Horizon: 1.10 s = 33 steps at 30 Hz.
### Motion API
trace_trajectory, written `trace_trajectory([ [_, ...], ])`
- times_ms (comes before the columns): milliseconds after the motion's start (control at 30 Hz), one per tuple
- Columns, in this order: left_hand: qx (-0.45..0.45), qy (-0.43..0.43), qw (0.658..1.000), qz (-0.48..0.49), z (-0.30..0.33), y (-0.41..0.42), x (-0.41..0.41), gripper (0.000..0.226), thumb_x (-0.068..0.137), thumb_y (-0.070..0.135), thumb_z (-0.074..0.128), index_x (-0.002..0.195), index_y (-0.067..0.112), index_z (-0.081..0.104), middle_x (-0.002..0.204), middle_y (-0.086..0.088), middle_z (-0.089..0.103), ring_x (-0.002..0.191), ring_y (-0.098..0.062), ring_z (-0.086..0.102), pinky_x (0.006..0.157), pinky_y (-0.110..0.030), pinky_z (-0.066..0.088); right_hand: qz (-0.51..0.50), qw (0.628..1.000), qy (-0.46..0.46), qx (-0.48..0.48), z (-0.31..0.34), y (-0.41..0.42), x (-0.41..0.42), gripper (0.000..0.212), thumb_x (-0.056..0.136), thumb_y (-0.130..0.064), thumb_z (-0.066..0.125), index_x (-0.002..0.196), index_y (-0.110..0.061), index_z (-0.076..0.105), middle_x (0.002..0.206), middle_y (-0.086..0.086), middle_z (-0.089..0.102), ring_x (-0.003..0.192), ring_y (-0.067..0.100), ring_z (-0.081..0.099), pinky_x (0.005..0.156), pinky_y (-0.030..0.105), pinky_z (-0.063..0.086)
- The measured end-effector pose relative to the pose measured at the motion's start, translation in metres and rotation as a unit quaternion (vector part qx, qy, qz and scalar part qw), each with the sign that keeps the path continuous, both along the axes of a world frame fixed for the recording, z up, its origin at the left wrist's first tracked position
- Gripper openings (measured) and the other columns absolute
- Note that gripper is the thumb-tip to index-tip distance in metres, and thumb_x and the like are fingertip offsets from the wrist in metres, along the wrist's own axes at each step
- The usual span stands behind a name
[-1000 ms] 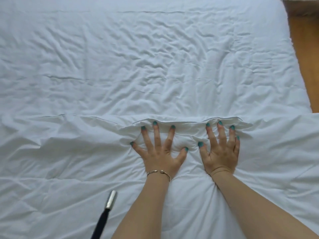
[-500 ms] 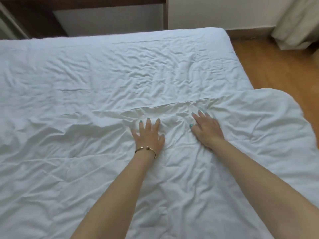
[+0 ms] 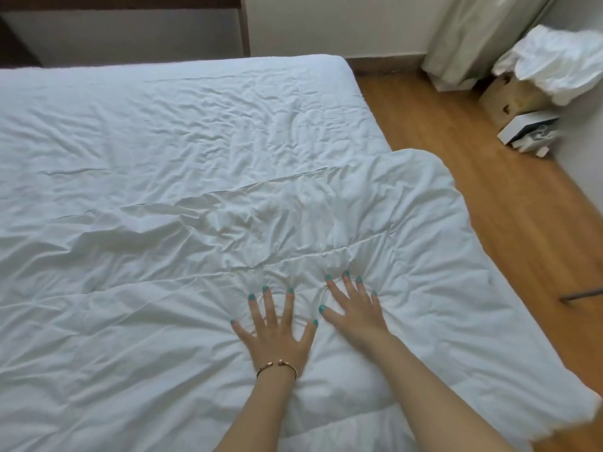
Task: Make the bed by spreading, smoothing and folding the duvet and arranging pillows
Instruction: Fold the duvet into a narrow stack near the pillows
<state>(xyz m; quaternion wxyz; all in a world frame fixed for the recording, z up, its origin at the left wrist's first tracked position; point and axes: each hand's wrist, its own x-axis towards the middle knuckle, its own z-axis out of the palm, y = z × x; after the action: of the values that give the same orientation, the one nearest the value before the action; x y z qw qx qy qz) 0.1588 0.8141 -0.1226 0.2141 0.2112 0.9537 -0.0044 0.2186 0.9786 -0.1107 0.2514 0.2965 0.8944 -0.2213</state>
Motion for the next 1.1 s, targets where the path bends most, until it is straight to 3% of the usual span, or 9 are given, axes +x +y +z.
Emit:
trace_trajectory([
  [67,-0.021,-0.018,1.000,-0.008,0.000,-0.004,0.009,0.078,0.077,0.079,-0.006,0.140,0.043,-0.031,0.150,-0.001,-0.041,0.140,-0.031,-0.033,0.103,-0.071,-0.010,0.027,0.999,-0.012,-0.041,0.007,0.011,0.001,0.078,0.087,-0.071,0.040,0.148,-0.051,-0.005,0.161,-0.010,-0.017,0.148,0.017,-0.017,0.118,0.044,-0.006],
  [267,-0.022,-0.041,0.999,-0.020,0.001,-0.006,-0.004,0.082,0.071,0.088,-0.002,0.135,0.048,-0.037,0.152,0.004,-0.037,0.140,-0.030,-0.033,0.104,-0.070,-0.011,0.063,0.994,0.023,-0.084,0.021,0.025,0.007,0.083,0.086,-0.059,0.057,0.151,-0.045,0.007,0.162,-0.006,-0.008,0.149,0.017,-0.010,0.120,0.037,0.002],
  [433,-0.031,-0.016,0.998,0.058,0.004,0.015,0.015,0.068,0.086,0.073,0.002,0.140,0.047,-0.029,0.156,0.004,-0.029,0.143,-0.029,-0.025,0.107,-0.071,-0.002,0.111,0.986,0.067,0.104,0.018,0.035,0.057,0.063,0.091,-0.065,0.035,0.149,-0.045,0.020,0.161,-0.009,0.014,0.149,0.015,0.007,0.119,0.044,-0.002],
  [533,-0.004,-0.015,0.989,0.149,0.016,0.039,0.043,0.064,0.093,0.060,0.013,0.149,0.041,-0.012,0.160,-0.001,-0.013,0.146,-0.030,-0.013,0.111,-0.066,0.003,0.030,0.980,0.072,0.181,0.015,0.052,0.103,0.061,0.086,-0.072,0.032,0.143,-0.051,0.032,0.158,-0.009,0.027,0.147,0.023,0.019,0.114,0.056,-0.003],
  [633,0.018,-0.024,0.993,0.115,0.023,0.061,0.097,0.069,0.086,0.068,0.011,0.150,0.044,-0.003,0.161,-0.008,-0.001,0.146,-0.035,-0.004,0.109,-0.066,0.001,-0.078,0.984,0.000,0.162,0.012,0.085,0.144,0.062,0.086,-0.078,0.018,0.142,-0.062,-0.006,0.161,-0.014,-0.013,0.148,0.025,-0.013,0.110,0.062,-0.009],
  [700,0.036,-0.033,0.997,0.059,0.022,0.072,0.131,0.071,0.082,0.072,0.017,0.148,0.047,0.012,0.159,-0.010,0.015,0.145,-0.037,0.008,0.106,-0.069,0.002,-0.112,0.984,-0.046,0.132,0.014,0.100,0.158,0.064,0.085,-0.079,0.012,0.139,-0.061,-0.017,0.158,-0.015,-0.022,0.146,0.023,-0.018,0.112,0.063,-0.004],
  [833,0.090,-0.014,0.995,-0.046,0.026,0.113,0.134,0.065,0.087,0.068,0.024,0.147,0.050,0.005,0.161,-0.001,0.004,0.147,-0.026,-0.005,0.108,-0.063,-0.008,-0.050,0.991,0.026,0.125,0.025,0.113,0.142,0.059,0.094,-0.066,0.018,0.149,-0.050,0.005,0.162,-0.013,-0.004,0.148,0.019,-0.009,0.115,0.054,-0.005],
  [967,0.073,-0.013,0.993,-0.096,0.024,0.141,0.122,0.064,0.085,0.063,0.033,0.145,0.042,0.026,0.157,-0.003,0.025,0.145,-0.028,0.015,0.104,-0.068,0.011,0.115,0.985,0.074,0.109,0.016,0.138,0.161,0.067,0.085,-0.072,-0.005,0.148,-0.051,0.001,0.162,-0.014,0.002,0.149,0.017,0.000,0.118,0.046,0.003],
  [1100,0.016,-0.007,0.994,-0.111,0.007,0.134,0.130,0.073,0.082,0.079,0.015,0.145,0.051,-0.007,0.160,0.003,-0.015,0.145,-0.027,-0.020,0.103,-0.072,-0.011,-0.002,0.991,-0.021,0.135,0.003,0.173,0.197,0.074,0.077,-0.083,-0.005,0.143,-0.053,-0.021,0.158,-0.015,-0.023,0.147,0.020,-0.016,0.114,0.055,-0.005],
])
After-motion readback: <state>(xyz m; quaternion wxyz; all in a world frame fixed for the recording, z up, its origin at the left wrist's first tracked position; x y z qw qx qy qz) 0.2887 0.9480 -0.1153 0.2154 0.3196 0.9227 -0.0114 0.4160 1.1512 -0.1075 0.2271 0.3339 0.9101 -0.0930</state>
